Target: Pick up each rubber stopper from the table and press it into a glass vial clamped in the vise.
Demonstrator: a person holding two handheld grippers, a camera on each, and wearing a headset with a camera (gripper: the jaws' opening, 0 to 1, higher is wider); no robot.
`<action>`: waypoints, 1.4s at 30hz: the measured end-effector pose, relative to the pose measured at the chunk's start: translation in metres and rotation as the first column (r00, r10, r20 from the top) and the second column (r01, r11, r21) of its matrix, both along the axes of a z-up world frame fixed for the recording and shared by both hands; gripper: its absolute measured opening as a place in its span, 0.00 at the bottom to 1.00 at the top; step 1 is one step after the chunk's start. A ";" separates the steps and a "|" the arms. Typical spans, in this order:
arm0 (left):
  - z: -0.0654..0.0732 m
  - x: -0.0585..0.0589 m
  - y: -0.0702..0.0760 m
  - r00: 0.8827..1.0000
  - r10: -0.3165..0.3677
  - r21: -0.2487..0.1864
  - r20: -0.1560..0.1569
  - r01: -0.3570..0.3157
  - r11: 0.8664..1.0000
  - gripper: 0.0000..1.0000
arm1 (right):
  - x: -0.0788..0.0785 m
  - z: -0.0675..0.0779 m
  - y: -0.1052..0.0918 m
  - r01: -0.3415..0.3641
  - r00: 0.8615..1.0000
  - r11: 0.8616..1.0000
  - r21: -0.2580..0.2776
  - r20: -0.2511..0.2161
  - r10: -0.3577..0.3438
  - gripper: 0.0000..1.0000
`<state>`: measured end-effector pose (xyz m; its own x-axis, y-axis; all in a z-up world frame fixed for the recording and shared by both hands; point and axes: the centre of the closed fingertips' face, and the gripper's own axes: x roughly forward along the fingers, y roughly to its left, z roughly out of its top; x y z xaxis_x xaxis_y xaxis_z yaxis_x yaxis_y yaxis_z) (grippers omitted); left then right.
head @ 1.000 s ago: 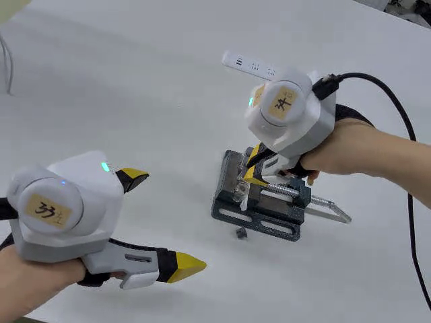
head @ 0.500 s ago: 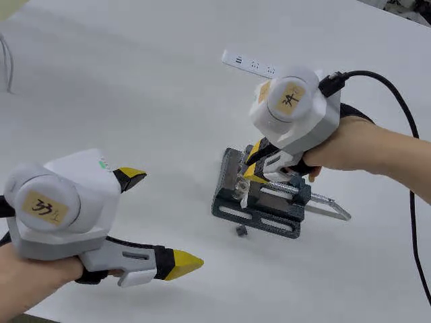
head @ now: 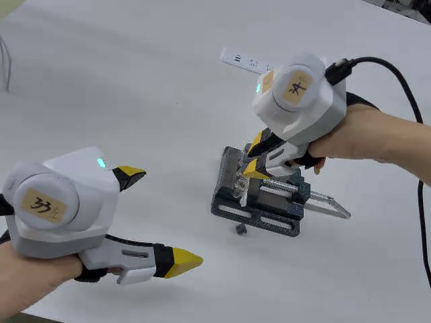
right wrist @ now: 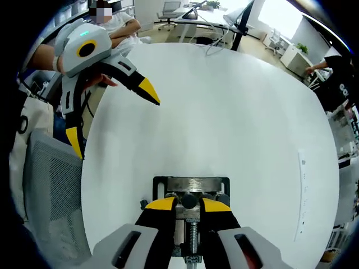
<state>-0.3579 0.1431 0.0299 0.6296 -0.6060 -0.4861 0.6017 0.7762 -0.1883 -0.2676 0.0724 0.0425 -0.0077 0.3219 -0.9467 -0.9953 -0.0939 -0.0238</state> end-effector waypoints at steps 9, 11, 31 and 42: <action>0.001 0.002 0.000 1.000 -0.006 0.004 -0.002 0.006 1.000 0.92 | 0.010 0.001 -0.008 0.016 0.998 1.000 -0.019 -0.060 -0.017 0.00; 0.001 0.003 0.000 1.000 -0.005 0.003 -0.002 0.005 1.000 0.92 | 0.010 0.000 -0.008 0.020 0.997 1.000 -0.020 -0.071 -0.021 0.00; -0.004 0.005 0.001 1.000 -0.010 0.001 -0.024 0.010 1.000 0.91 | 0.006 -0.009 -0.006 -0.016 0.995 0.998 -0.054 -0.094 0.011 0.00; -0.004 0.006 -0.001 1.000 -0.016 -0.004 -0.027 0.016 1.000 0.91 | 0.010 -0.009 -0.004 -0.030 0.996 0.998 -0.056 -0.080 0.026 0.00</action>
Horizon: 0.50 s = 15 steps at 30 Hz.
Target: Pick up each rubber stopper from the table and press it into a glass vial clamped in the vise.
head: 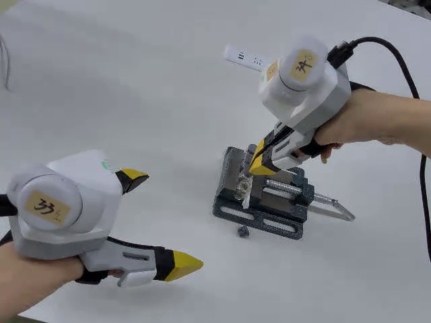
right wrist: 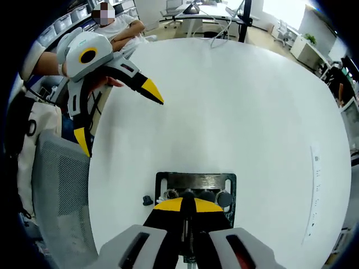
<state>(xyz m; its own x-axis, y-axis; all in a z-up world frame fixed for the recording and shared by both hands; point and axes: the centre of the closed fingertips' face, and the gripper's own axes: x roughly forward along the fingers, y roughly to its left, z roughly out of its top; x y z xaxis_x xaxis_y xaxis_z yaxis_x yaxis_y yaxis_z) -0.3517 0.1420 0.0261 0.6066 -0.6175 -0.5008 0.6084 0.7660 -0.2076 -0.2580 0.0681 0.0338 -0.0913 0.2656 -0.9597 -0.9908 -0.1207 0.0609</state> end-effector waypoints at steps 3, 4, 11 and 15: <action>-0.001 0.000 -0.001 1.000 -0.003 0.001 -0.002 0.003 1.000 0.91 | 0.000 0.000 0.001 0.006 1.000 1.000 0.001 -0.007 -0.006 0.00; -0.001 -0.001 -0.001 1.000 -0.003 -0.001 -0.002 0.003 1.000 0.91 | 0.000 0.000 0.001 0.004 1.000 1.000 -0.002 -0.006 -0.004 0.00; -0.002 -0.001 0.001 1.000 -0.001 -0.002 -0.007 0.001 1.000 0.90 | -0.002 -0.001 0.001 0.003 1.000 1.000 -0.004 -0.012 -0.003 0.00; -0.004 -0.001 0.001 1.000 0.000 -0.004 -0.009 0.000 1.000 0.90 | -0.003 -0.001 0.001 0.000 1.000 1.000 -0.007 -0.013 0.000 0.00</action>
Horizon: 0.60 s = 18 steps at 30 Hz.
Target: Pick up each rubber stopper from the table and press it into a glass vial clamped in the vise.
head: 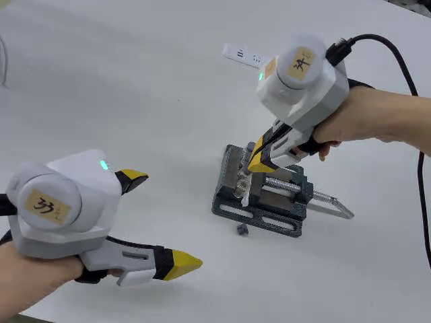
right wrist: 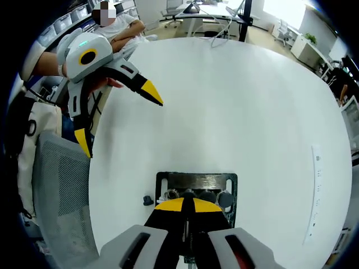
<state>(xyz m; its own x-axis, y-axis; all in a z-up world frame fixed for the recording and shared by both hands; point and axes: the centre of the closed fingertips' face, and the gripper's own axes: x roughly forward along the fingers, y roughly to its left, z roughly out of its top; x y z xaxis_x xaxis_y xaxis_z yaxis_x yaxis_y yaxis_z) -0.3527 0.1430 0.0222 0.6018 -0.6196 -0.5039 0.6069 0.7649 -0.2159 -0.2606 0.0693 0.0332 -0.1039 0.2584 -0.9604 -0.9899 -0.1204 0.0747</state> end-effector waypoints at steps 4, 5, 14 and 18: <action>-0.003 0.000 -0.002 1.000 -0.003 -0.004 -0.004 0.003 1.000 0.90 | 0.000 -0.002 -0.001 -0.005 1.000 1.000 -0.016 -0.011 0.005 0.00; -0.003 0.000 -0.003 1.000 -0.005 -0.005 -0.004 0.005 1.000 0.90 | -0.001 -0.002 -0.002 -0.001 1.000 1.000 -0.020 -0.014 0.000 0.00; -0.005 0.002 -0.009 1.000 -0.014 -0.013 -0.011 0.014 1.000 0.90 | -0.003 -0.001 0.000 -0.063 0.997 0.994 -0.087 0.031 0.066 0.00; -0.004 0.004 -0.009 1.000 -0.010 -0.019 -0.010 0.010 1.000 0.89 | -0.002 -0.001 -0.003 -0.053 0.998 0.995 -0.081 0.010 0.054 0.00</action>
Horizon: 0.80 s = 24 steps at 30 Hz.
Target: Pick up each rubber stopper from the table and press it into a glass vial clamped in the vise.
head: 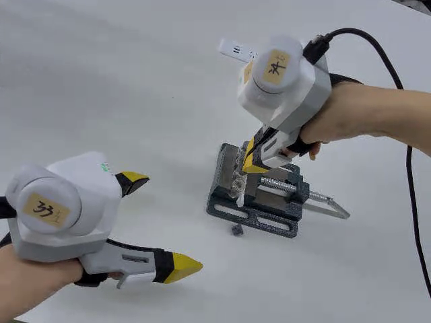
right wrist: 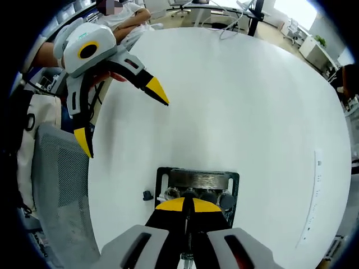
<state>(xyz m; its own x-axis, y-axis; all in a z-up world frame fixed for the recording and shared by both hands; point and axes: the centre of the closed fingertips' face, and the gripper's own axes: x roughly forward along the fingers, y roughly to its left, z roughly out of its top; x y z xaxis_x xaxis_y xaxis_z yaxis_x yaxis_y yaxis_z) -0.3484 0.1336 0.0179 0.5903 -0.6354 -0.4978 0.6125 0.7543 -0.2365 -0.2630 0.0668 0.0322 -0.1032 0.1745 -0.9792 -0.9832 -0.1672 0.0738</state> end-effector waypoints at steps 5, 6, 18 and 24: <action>-0.002 0.002 0.001 1.000 0.002 -0.002 -0.006 -0.002 1.000 0.89 | -0.004 -0.002 -0.002 -0.004 1.000 1.000 -0.016 0.004 0.004 0.00; -0.002 0.002 0.000 1.000 0.005 -0.003 -0.008 -0.005 1.000 0.89 | -0.002 -0.003 -0.001 0.001 1.000 1.000 -0.020 0.003 -0.001 0.00; -0.007 0.004 -0.009 1.000 0.006 -0.019 -0.023 -0.007 1.000 0.89 | -0.003 -0.007 0.000 0.007 0.999 0.999 -0.042 -0.034 -0.009 0.00; -0.008 0.005 -0.011 1.000 0.011 -0.022 -0.023 -0.011 1.000 0.89 | -0.001 -0.010 0.004 0.034 0.998 0.995 -0.097 -0.047 -0.039 0.00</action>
<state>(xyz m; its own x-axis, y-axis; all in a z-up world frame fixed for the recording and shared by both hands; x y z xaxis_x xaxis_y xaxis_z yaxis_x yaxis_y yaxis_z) -0.3439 0.1225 0.0095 0.5859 -0.6399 -0.4972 0.5981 0.7555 -0.2674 -0.2637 0.0708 0.0227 -0.1469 0.0846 -0.9855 -0.9833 -0.1210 0.1362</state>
